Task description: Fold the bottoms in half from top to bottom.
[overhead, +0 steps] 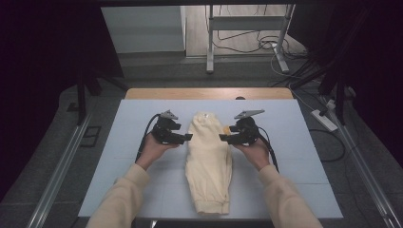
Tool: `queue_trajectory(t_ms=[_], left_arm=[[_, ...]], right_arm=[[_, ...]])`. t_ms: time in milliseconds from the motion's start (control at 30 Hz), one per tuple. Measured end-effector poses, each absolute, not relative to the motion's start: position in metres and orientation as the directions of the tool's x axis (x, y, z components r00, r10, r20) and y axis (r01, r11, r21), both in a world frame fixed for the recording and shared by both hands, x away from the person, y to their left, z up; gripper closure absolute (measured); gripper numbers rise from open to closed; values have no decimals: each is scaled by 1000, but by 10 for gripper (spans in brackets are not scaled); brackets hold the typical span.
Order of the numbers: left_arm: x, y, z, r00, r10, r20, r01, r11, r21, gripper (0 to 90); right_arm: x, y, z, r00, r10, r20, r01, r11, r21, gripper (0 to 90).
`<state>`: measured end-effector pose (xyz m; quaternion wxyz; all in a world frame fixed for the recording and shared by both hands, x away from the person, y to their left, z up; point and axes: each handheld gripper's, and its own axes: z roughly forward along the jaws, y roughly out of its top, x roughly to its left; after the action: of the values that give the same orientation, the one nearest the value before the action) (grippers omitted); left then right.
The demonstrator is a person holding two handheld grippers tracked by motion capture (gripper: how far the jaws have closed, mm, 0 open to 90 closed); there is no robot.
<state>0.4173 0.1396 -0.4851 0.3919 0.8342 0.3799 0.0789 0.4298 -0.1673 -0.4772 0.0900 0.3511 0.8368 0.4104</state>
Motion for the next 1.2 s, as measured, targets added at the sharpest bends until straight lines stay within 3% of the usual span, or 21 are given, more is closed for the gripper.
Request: queue_trajectory(t_ms=[800,1200], left_arm=[[462,137,-506,651,739,-173,624,-392,676,260],[470,121,-519,665,730,-160,632,-436,640,321]], right_arm=[[480,-137,-490,-722,684,103,530,452,718,351],[493,-135,-509,-701,710,64,576,511,638,359]])
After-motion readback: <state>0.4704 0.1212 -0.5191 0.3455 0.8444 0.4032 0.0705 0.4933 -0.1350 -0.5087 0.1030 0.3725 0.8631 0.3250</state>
